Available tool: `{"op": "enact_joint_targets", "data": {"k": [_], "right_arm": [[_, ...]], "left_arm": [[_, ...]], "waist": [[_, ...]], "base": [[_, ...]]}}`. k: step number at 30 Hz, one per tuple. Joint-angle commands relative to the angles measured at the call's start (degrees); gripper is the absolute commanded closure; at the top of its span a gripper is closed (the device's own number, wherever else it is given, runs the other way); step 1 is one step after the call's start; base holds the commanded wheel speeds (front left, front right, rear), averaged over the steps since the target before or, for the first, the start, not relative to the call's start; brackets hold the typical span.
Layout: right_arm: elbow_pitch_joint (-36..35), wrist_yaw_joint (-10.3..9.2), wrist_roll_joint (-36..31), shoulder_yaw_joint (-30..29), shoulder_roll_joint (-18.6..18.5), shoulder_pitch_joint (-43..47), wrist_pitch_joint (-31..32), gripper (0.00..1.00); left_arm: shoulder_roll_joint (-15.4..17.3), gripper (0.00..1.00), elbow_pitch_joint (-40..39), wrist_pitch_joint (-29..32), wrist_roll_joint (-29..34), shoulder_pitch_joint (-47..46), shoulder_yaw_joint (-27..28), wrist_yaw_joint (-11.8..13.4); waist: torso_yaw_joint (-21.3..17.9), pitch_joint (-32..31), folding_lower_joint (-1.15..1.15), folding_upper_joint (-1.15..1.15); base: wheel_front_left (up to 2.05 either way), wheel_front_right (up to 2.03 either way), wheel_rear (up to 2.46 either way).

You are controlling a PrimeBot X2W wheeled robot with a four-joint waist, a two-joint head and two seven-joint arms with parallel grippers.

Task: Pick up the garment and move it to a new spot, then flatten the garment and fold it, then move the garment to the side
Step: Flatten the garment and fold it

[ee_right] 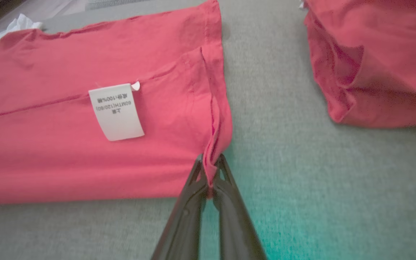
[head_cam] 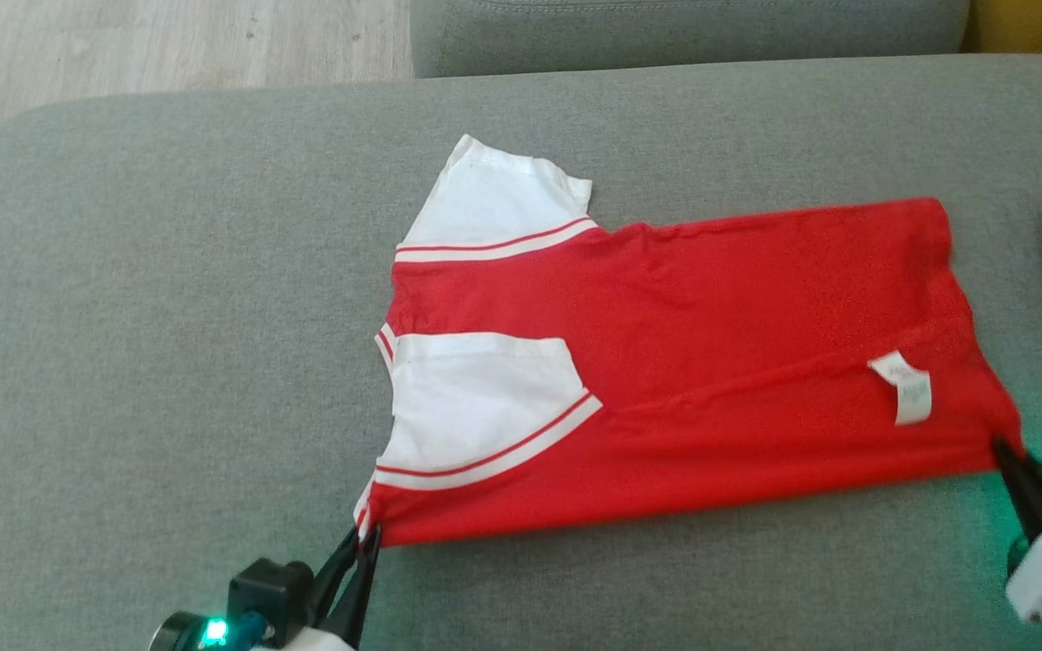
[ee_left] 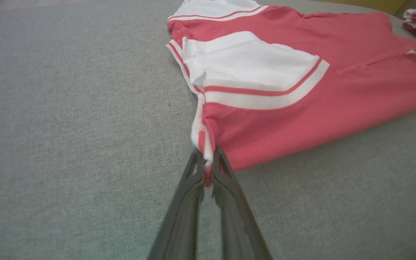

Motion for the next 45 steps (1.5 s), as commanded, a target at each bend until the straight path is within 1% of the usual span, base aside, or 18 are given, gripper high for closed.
{"op": "enact_joint_targets", "data": {"k": [1, 7, 8, 9, 10, 11, 15, 16, 18, 22, 24, 27, 28, 30, 33, 36, 41, 45], "right_arm": [[-1.25, 0.37, 0.49, -0.26, -3.26, 2.19, -0.71, 1.0], [-3.95, 0.37, 0.72, -0.94, -3.23, 6.11, 0.01, 1.0], [-4.28, 0.37, 0.69, -1.3, -3.1, 6.52, 0.19, 0.85], [-4.56, 0.37, 0.63, -1.8, -2.96, 6.79, 0.26, 0.07], [-4.77, 0.37, 0.38, -2.54, -2.82, 6.93, -0.01, 0.0], [-5.1, 0.37, -0.01, -3.17, -2.65, 6.99, -0.29, 0.0], [-7.58, 0.37, -3.31, -5.7, -2.46, 6.85, -2.08, 0.0], [-8.69, 0.37, -4.67, -7.93, -1.76, 6.94, -2.79, 0.0], [-9.88, 0.37, -6.07, -9.9, -0.94, 7.09, -3.18, 0.0], [-12.61, 0.37, -8.72, -11.53, 0.22, 6.69, -3.11, 0.0], [-14.02, 0.37, -9.8, -12.22, 0.53, 5.98, -2.63, 0.0], [-15.76, 0.37, -11.39, -13.24, 0.95, 4.48, -1.86, 0.0], [-16.15, 0.37, -11.85, -13.59, 1.15, 3.96, -1.67, 0.0], [-16.94, 0.37, -12.71, -14.11, 1.71, 2.91, -1.38, 0.0], [-18.24, 0.37, -13.6, -13.97, 2.7, 1.64, -0.89, 0.0], [-19.08, 0.37, -13.95, -13.68, 3.57, 0.71, -0.38, 0.0], [-19.26, 0.37, -14.43, -13.51, 4.46, -0.51, -0.21, 0.0], [-19.02, 0.37, -14.57, -13.09, 5.12, -1.45, -0.43, 0.0]], "left_arm": [[0.82, 1.0, -1.28, -1.0, -0.33, -1.21, 2.33, 0.85], [0.53, 1.0, 0.54, -1.77, -0.11, -1.98, 1.96, 0.45], [0.56, 1.0, 0.94, -1.74, -0.08, -2.15, 1.9, 0.4], [0.64, 1.0, 1.3, -1.48, -0.04, -2.31, 1.76, 0.32], [0.77, 0.64, 1.54, -1.15, 0.08, -2.52, 1.53, 0.19], [0.88, 0.0, 1.6, -0.77, 0.21, -2.8, 1.26, 0.01], [1.24, 0.0, 0.14, -1.17, 2.03, -5.48, 1.74, 1.03], [2.07, 0.0, -1.05, -0.84, 3.26, -8.9, 1.94, 0.28], [3.34, 0.0, -1.5, 0.53, 4.79, -14.06, 1.97, -1.36], [4.76, 0.0, 0.23, 4.3, 5.96, -27.6, 2.48, -6.68], [5.36, 0.0, 3.24, 6.56, 6.13, -34.84, 2.5, -10.1], [5.19, 0.0, 9.05, 11.08, 3.97, -44.83, 2.34, -16.18], [5.15, 0.0, 11.16, 12.75, 3.34, -48.06, 2.01, -17.68], [5.03, 0.0, 15.4, 15.81, 1.91, -54.19, 1.37, -19.4], [4.71, 0.0, 21.85, 20.57, -1.24, -61.39, -0.3, -20.43], [4.72, 0.0, 26.8, 25.92, -5.87, -66.04, -3.26, -20.64], [7.71, 0.0, 30.8, 30.3, -10.66, -70.98, -9.63, -20.68], [10.05, 0.0, 34.04, 32.03, -12.07, -72.97, -13.46, -20.69]], "waist": [[0.08, -0.07, 0.01, 0.0], [0.02, -0.49, 0.01, 0.0], [-0.17, -0.51, 0.01, 0.0], [-0.37, -0.51, 0.01, 0.0], [-0.57, -0.47, 0.01, 0.0], [-0.76, -0.37, 0.01, 0.0], [-1.82, 0.54, 0.01, 0.0], [-2.19, 1.33, 0.01, 0.0], [-2.69, 2.36, 0.01, 0.0], [-4.48, 5.04, 0.01, 0.0], [-5.72, 6.62, 0.01, 0.0], [-7.85, 8.88, 0.01, 0.0], [-8.48, 9.55, 0.01, 0.0], [-9.88, 11.1, 0.01, 0.0], [-11.88, 13.16, 0.01, 0.0], [-13.63, 14.8, 0.01, 0.0], [-15.87, 17.03, 0.01, 0.0], [-17.29, 18.13, 0.01, 0.0]], "base": [[0.0, 0.0, 0.0], [0.0, 0.0, 0.0], [0.0, 0.0, 0.0], [0.0, 0.0, 0.0], [0.0, 0.0, 0.0], [0.0, 0.0, 0.0], [0.0, 0.0, 0.0], [0.0, 0.0, 0.0], [0.0, 0.0, 0.0], [0.0, 0.0, 0.0], [0.0, 0.0, 0.0], [0.0, 0.0, 0.0], [0.0, 0.0, 0.0], [0.0, 0.0, 0.0], [0.0, 0.0, 0.0], [0.0, 0.0, 0.0], [0.0, 0.0, 0.0], [0.0, 0.0, 0.0]]}}
